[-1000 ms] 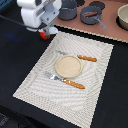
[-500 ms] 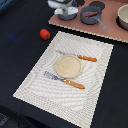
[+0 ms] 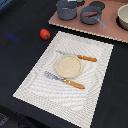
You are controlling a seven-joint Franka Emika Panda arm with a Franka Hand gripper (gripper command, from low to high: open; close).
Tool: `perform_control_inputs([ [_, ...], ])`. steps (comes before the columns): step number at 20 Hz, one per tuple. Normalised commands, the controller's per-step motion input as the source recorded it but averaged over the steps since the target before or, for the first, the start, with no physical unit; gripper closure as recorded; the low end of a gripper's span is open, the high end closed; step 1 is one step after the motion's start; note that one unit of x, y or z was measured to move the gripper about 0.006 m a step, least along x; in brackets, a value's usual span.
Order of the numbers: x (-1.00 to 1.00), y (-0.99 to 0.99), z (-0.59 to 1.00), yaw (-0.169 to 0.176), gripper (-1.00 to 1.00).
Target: Place the fish, sausage, and tomato into the frying pan.
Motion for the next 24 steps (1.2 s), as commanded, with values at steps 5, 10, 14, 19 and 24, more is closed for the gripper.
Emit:
perform_control_inputs([
  [5, 0.70, 0.74, 0.05, 0.000, 1.00],
  [10, 0.61, 0.79, 0.01, 0.000, 1.00],
  [14, 0.40, 0.85, 0.00, 0.000, 1.00],
  [19, 0.30, 0.80, -0.05, 0.000, 1.00],
  [24, 0.22, 0.69, -0.12, 0.000, 1.00],
])
